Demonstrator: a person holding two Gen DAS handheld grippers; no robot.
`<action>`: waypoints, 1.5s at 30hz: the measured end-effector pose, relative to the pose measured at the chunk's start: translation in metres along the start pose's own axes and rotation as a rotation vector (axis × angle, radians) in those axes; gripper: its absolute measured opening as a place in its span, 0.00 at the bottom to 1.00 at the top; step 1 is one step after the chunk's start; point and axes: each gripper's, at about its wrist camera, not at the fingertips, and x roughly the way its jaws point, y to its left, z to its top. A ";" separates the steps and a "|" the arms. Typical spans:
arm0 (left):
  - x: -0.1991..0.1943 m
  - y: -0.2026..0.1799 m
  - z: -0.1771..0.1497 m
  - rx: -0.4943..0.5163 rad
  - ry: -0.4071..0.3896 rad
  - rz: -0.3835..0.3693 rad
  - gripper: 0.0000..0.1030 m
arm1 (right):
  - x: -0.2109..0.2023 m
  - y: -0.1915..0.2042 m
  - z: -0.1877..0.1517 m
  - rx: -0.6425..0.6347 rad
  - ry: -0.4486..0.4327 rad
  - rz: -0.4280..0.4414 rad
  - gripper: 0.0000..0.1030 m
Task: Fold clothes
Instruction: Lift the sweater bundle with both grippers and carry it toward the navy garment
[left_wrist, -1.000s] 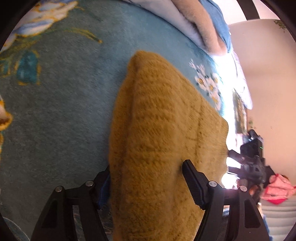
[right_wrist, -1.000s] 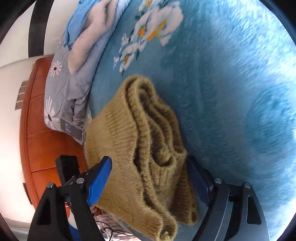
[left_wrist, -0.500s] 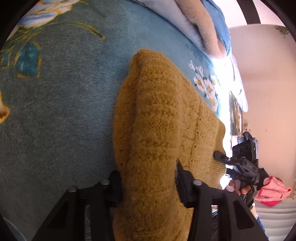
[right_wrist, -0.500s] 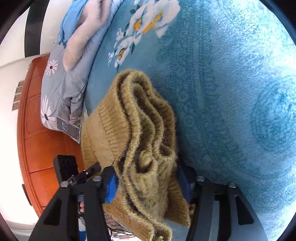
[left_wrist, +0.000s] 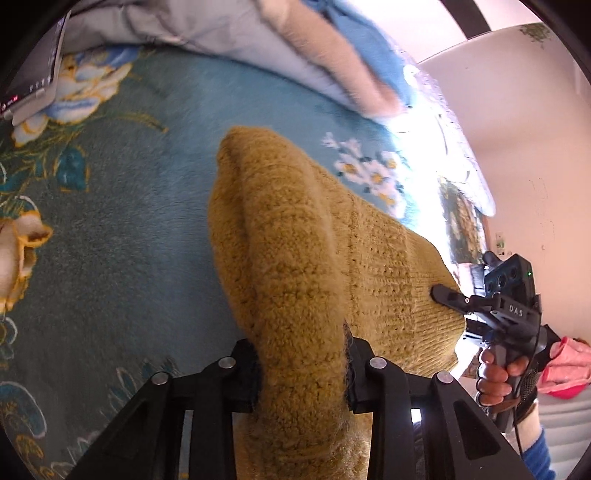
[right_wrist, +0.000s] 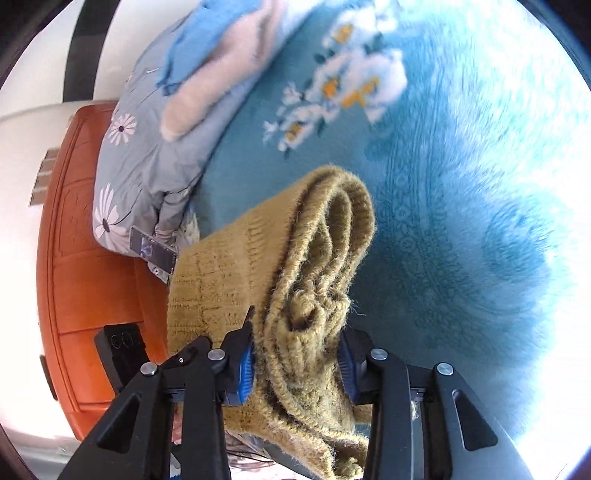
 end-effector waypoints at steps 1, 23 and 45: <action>-0.001 -0.006 -0.002 0.005 -0.010 -0.007 0.33 | -0.008 0.002 -0.002 -0.010 -0.008 0.000 0.38; 0.045 -0.249 0.000 0.347 -0.071 -0.178 0.33 | -0.260 0.000 -0.029 -0.141 -0.292 -0.111 0.37; 0.179 -0.489 -0.025 0.581 0.088 -0.382 0.33 | -0.496 -0.113 0.051 -0.085 -0.327 -0.423 0.37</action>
